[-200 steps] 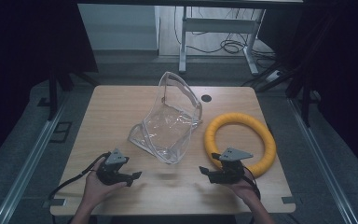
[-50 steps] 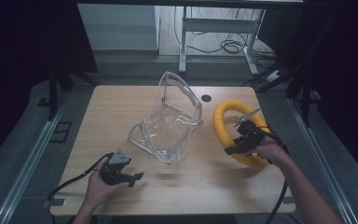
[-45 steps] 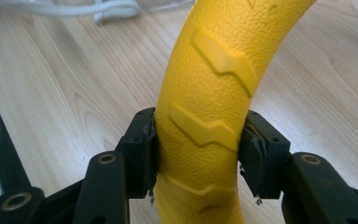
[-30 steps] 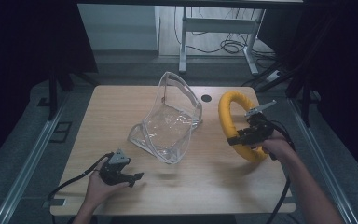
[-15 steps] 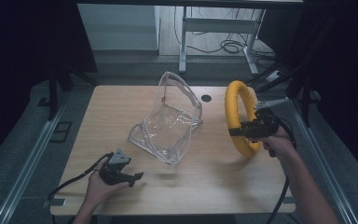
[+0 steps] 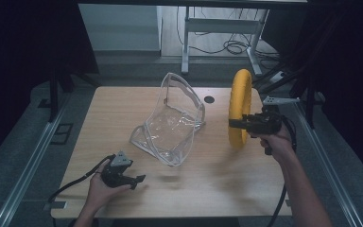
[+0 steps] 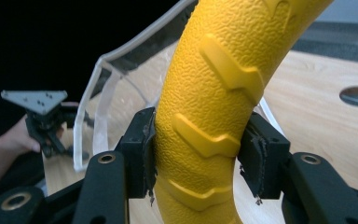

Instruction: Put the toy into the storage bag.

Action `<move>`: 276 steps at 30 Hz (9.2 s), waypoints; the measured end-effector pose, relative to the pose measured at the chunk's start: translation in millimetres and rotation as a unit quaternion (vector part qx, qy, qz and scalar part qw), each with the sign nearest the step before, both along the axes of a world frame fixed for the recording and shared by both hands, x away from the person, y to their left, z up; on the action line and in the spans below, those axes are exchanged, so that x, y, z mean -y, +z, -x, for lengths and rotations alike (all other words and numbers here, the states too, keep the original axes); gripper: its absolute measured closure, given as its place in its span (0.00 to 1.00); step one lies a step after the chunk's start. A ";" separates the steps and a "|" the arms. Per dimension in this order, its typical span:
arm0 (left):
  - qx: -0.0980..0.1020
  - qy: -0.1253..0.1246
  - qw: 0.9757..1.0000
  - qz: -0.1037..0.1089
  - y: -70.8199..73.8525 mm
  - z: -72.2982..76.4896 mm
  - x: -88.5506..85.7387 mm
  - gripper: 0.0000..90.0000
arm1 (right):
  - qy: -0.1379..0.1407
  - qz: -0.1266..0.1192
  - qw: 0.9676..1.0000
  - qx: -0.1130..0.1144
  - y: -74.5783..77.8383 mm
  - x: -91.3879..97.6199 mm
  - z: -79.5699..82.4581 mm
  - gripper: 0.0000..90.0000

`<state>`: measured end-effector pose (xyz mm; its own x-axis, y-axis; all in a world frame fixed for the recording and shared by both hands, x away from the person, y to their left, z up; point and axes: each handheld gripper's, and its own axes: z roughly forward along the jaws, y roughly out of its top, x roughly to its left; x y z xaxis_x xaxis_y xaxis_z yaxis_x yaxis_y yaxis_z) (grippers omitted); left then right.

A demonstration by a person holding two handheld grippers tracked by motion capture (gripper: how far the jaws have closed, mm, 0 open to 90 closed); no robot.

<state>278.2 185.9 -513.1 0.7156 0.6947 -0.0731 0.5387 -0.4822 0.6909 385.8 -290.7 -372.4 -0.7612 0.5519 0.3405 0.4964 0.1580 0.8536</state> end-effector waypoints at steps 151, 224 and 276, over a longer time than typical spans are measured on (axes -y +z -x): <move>-0.006 -0.006 1.000 -0.006 -1.8 0.8 0.8 0.24 | 0.062 -0.148 0.958 0.238 76.0 -168.7 60.6 0.56; -0.004 -0.007 1.000 -0.012 -4.3 0.5 2.2 0.24 | 0.111 -0.138 0.975 0.132 12.2 -194.7 34.6 0.56; -0.004 -0.008 1.000 -0.011 -4.1 1.1 2.2 0.24 | 0.044 -0.044 0.988 0.141 -28.6 -216.3 30.4 0.38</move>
<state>277.1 183.7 -517.2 0.7262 0.6846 -0.0630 0.5357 -0.5061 0.6759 355.3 -74.4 -401.0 -0.8766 0.4566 0.1521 0.2251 0.1097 0.9681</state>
